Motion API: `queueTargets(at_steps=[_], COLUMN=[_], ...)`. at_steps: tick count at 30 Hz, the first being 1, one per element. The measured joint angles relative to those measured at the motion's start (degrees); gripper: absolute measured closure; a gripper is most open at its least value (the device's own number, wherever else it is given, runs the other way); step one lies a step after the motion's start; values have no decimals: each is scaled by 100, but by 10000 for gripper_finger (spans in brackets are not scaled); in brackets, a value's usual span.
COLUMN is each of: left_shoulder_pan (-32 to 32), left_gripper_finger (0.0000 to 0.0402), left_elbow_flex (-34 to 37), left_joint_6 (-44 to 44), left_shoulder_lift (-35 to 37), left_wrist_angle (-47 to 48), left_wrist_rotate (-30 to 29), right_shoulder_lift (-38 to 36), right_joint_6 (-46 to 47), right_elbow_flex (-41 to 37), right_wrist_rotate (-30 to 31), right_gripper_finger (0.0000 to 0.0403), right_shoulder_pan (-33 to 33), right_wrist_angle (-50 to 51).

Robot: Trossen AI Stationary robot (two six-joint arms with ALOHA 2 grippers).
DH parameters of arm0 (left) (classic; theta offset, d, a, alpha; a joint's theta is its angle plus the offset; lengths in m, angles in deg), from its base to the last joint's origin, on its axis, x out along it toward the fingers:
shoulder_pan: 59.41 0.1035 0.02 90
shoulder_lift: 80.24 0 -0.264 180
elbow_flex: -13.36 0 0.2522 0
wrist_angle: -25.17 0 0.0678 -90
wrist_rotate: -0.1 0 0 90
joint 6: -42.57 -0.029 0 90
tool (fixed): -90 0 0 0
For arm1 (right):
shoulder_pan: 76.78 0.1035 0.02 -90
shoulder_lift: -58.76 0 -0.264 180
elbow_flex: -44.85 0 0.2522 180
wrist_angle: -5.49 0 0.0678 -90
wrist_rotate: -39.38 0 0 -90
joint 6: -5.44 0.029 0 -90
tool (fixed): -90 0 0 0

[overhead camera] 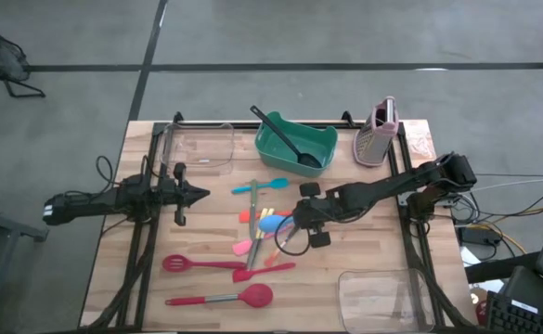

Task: Pick & Place Kitchen Items
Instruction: Put the blue serving spoon into the green bin

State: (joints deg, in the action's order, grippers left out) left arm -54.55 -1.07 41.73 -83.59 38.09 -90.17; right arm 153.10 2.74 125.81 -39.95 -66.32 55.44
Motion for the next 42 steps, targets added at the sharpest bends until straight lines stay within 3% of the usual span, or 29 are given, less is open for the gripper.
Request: queueTargets(at_steps=[29, 42], left_shoulder_pan=[-2, -2], left_gripper_finger=[383, 383], left_elbow_flex=[0, 0], left_joint_6=[0, 0], left_shoulder_lift=[0, -2], left_wrist_angle=[0, 0], left_wrist_rotate=[1, 2], right_shoulder_lift=[-43, -543], right_joint_6=[-9, 6], right_elbow_flex=[0, 0], right_wrist_rotate=[259, 608], right_gripper_finger=[358, 356], right_shoulder_pan=[-37, -66], right_wrist_angle=[9, 53])
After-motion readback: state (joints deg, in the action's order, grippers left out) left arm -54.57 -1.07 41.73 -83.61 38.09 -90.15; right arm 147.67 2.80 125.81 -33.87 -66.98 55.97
